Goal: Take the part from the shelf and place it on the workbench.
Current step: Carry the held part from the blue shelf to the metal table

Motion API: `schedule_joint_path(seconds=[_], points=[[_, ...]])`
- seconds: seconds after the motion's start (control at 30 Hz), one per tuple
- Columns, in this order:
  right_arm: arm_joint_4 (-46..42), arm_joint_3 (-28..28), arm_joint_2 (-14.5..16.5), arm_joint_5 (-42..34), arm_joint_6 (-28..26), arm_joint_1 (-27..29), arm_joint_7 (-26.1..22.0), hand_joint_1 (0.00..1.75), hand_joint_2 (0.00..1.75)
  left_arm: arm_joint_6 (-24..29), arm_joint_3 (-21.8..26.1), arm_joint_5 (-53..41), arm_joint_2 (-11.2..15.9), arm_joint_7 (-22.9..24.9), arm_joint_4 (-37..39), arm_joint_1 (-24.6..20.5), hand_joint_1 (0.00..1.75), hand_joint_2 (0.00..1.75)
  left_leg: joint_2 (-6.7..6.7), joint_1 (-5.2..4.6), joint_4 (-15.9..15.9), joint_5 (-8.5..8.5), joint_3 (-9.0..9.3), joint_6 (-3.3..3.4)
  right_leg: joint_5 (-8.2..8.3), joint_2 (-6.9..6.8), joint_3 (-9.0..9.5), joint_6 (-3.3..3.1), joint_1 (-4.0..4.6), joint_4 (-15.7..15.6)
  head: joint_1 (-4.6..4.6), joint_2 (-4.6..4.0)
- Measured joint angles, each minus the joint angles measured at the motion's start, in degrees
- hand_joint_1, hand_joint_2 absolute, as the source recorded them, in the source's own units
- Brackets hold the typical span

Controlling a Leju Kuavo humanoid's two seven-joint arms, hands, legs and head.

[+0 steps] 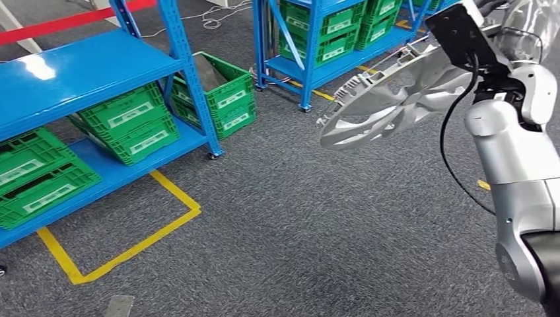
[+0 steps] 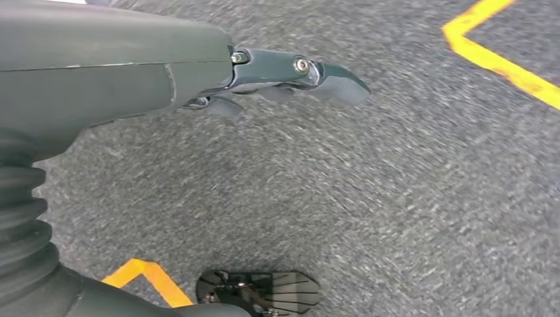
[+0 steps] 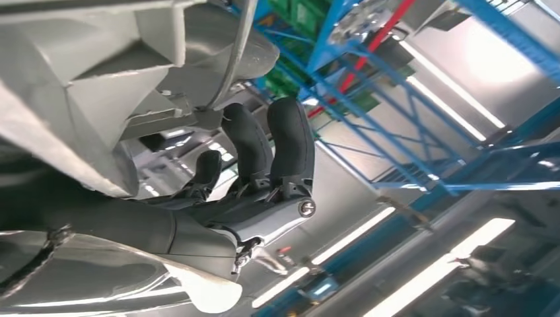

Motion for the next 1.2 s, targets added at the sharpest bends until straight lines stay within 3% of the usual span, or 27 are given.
schedule_joint_path(seconds=[0.03, 0.1, 0.13, 0.2, 0.27, 0.3, 0.33, 0.37, 0.43, 0.5, 0.57, 0.6, 0.63, 0.7, 0.77, 0.83, 0.87, 0.9, 0.93, 1.0, 1.07, 1.13, 1.2], points=[[0.2, 0.0, 0.0, 0.0, 0.0, 0.0, 0.0, 1.75, 1.75, -0.1, 0.0, 0.1, 0.0, 0.0, 0.0, 0.0, 0.00, 1.75, 0.53, -0.27, 0.1, -0.08, 0.04, -0.26, 0.04, -0.65, 0.66, -0.42, 0.22, -1.2, 0.05, 0.00], [0.5, 0.0, 0.0, -0.1, 0.0, 0.0, 0.1, 1.75, 1.75, -0.2, 0.0, 0.3, 0.1, -0.1, 0.0, 0.0, 0.00, 1.75, 1.69, -0.48, 0.1, -0.15, 0.19, -0.68, 0.16, 0.53, 0.53, -1.28, 0.31, -1.2, 0.09, 0.00], [0.7, 0.0, 0.0, -0.1, 0.0, 0.1, 0.1, 1.75, 1.75, -0.2, 0.0, 0.3, 0.1, -0.1, 0.0, 0.0, 0.00, 1.75, 1.60, -0.40, 0.3, -0.50, 0.20, -0.93, 0.29, 1.19, 0.45, -1.56, 0.22, -1.3, 0.09, 0.00], [0.8, 0.0, 0.0, -0.1, -0.1, 0.1, 0.1, 1.75, 1.75, -0.3, 0.1, 0.4, 0.2, -0.1, 0.0, -0.1, 0.00, 1.75, -0.53, -0.11, 3.3, -2.84, -0.91, -1.37, 0.46, 2.42, 0.42, -2.16, 0.01, -1.4, -0.06, 0.00], [0.9, 0.1, 0.0, -0.1, -0.1, 0.1, 0.1, 1.75, 1.75, -0.3, 0.1, 0.4, 0.2, -0.2, 0.0, 0.1, 0.00, 1.75, -3.22, 0.04, 10.7, -6.69, -4.02, -1.51, 0.51, 3.69, 0.42, -2.63, 0.00, -1.4, -0.19, 0.00], [1.0, 0.1, 0.0, -0.1, -0.1, 0.2, 0.1, 1.75, 1.75, -0.3, 0.1, 0.4, 0.2, -0.2, 0.0, 0.3, 0.00, 1.75, -3.74, 0.04, 14.4, -8.05, -5.67, -1.47, 0.52, 4.46, 0.42, -2.77, 0.08, -1.4, -0.19, 0.00], [1.1, 0.2, 0.0, -0.1, 0.0, 0.3, 0.1, 1.75, 1.75, -0.3, 0.1, 0.4, 0.2, -0.2, 0.0, 0.4, 0.00, 1.75, -3.97, 0.02, 16.7, -8.43, -6.74, -1.37, 0.55, 5.31, 0.42, -2.85, 0.18, -1.4, -0.20, 0.00], [1.2, 0.2, 0.1, 0.0, 0.0, 0.3, 0.1, 1.75, 1.75, -0.3, 0.1, 0.4, 0.2, -0.2, 0.0, 0.5, 0.00, 1.75, -4.13, 0.01, 16.8, -7.62, -6.89, -1.19, 0.57, 6.19, 0.43, -2.87, 0.27, -1.4, -0.20, 0.00], [1.3, 0.3, 0.1, 0.0, 0.0, 0.4, 0.1, 1.75, 1.75, -0.3, 0.1, 0.4, 0.3, -0.2, 0.0, 0.5, 0.00, 1.75, -5.12, 0.00, 11.0, -3.47, -4.51, -0.61, 0.59, 7.86, 0.47, -2.84, 0.35, -1.2, -0.20, 0.00], [1.4, 0.3, 0.1, 0.0, -0.1, 0.3, 0.1, 1.75, 1.75, -0.3, 0.1, 0.4, 0.5, -0.2, 0.0, 0.5, 0.00, 1.75, -7.75, 0.15, 4.1, -0.52, -1.64, 0.10, 0.67, 9.30, 0.23, -2.57, 0.34, -1.0, -0.15, 0.00], [1.5, 0.3, 0.2, 0.0, -0.1, 0.2, 0.1, 1.75, 1.75, -0.3, 0.1, 0.4, 0.5, -0.2, 0.0, 0.5, 0.00, 1.75, -9.02, 0.12, 1.5, -0.39, -0.62, 0.35, 1.01, 10.65, -0.36, -1.84, 0.02, -1.0, -0.21, 0.00], [1.6, 0.2, 0.2, 0.0, -0.1, 0.2, 0.1, 1.75, 1.75, -0.3, 0.1, 0.5, 0.5, -0.2, 0.0, 0.4, 0.00, 1.75, -8.47, 0.09, 1.0, -0.41, -0.43, 0.35, 1.25, 11.35, -0.63, -1.39, -0.15, -1.1, -0.28, 0.00], [1.7, 0.2, 0.2, 0.0, -0.2, 0.2, 0.1, 1.75, 1.75, -0.3, 0.1, 0.5, 0.5, -0.3, 0.0, 0.4, 0.00, 1.75, -7.78, 0.12, 0.8, -0.27, -0.32, 0.42, 1.34, 11.32, -0.99, -1.05, -0.24, -1.1, -0.36, 0.00], [2.0, 0.1, 0.2, 0.0, -0.3, 0.2, 0.1, 1.75, 1.75, -0.3, 0.1, 0.5, 0.5, -0.3, 0.0, 0.4, 0.00, 1.75, -6.41, 0.33, 0.1, 0.15, -0.03, 0.76, 0.04, 8.89, -2.31, -0.59, -0.05, 0.9, 0.03, 0.00], [2.3, 0.0, 0.2, 0.0, -0.5, 0.1, 0.1, 1.75, 1.75, -0.3, 0.1, 0.5, 0.6, -0.4, 0.0, 0.5, 0.00, 1.75, -5.09, 0.34, -0.1, 0.27, 0.05, 0.99, -3.28, 5.71, -5.41, -0.22, 0.05, 7.5, 0.54, 0.00], [2.8, 0.0, 0.1, -0.1, -0.6, 0.3, 0.1, 1.75, 1.75, -0.4, 0.2, 0.5, 0.7, -0.4, 0.0, 0.8, 0.00, 1.75, -3.68, 0.32, -0.1, 0.21, 0.02, 1.01, -5.52, 4.82, -8.42, 0.15, -0.10, 14.0, 0.69, 0.00], [3.1, -0.1, 0.1, -0.2, -0.7, 0.4, 0.1, 1.75, 1.75, -0.5, 0.2, 0.5, 0.7, -0.5, 0.0, 0.9, 0.00, 1.75, -2.98, 0.32, -0.1, 0.15, 0.03, 0.96, -5.25, 4.67, -8.68, 0.25, -0.17, 14.6, 0.74, 0.00], [3.3, -0.2, 0.1, -0.2, -0.7, 0.5, 0.0, 1.75, 1.75, -0.5, 0.2, 0.5, 0.7, -0.5, 0.0, 1.0, 0.00, 1.75, -2.30, 0.32, -0.1, 0.06, 0.07, 0.87, -4.05, 4.43, -7.76, 0.29, -0.22, 12.9, 0.78, 0.00], [3.4, -0.4, 0.0, -0.2, -0.7, 0.5, 0.0, 1.75, 1.75, -0.6, 0.2, 0.6, 0.7, -0.6, 0.0, 1.0, 0.00, 1.75, -1.68, 0.32, 0.0, -0.07, 0.16, 0.71, -2.23, 3.74, -5.78, 0.27, -0.23, 9.4, 0.80, 0.00], [3.6, -0.8, -0.3, -0.3, -0.7, 0.2, -0.2, 1.75, 1.75, -0.6, 0.2, 0.6, 0.8, -0.8, 0.0, 1.0, 0.00, 1.75, -0.61, 0.01, 0.1, -0.42, 0.30, 0.21, 0.11, 1.16, -1.51, -0.10, 0.21, 1.8, 0.87, 0.00], [3.7, -1.1, -0.8, -0.4, -0.7, -0.1, -0.3, 1.75, 1.75, -0.7, 0.2, 0.6, 0.8, -0.9, 0.0, 1.0, 0.00, 1.75, 0.41, -0.41, 0.2, -0.67, 0.40, -0.23, 0.33, -0.01, 0.13, -0.87, 0.74, -1.2, 0.92, 0.00], [3.9, -1.6, -1.6, -0.6, -0.7, -0.4, -0.4, 1.75, 1.75, -0.7, 0.2, 0.6, 0.8, -1.0, 0.0, 1.1, 0.00, 1.75, 1.26, -0.44, 0.3, -0.95, 0.52, -0.61, 0.45, 1.21, 0.09, -1.66, 0.75, -1.3, 0.96, 0.00], [4.0, -2.1, -2.4, -0.7, -0.6, -0.8, -0.5, 1.75, 1.75, -0.6, 0.2, 0.6, 0.7, -1.0, 0.0, 1.2, 0.00, 1.75, -0.30, -0.19, 2.2, -2.58, -0.05, -1.03, 0.53, 2.35, 0.16, -2.29, 0.53, -1.4, 0.91, 0.00]])
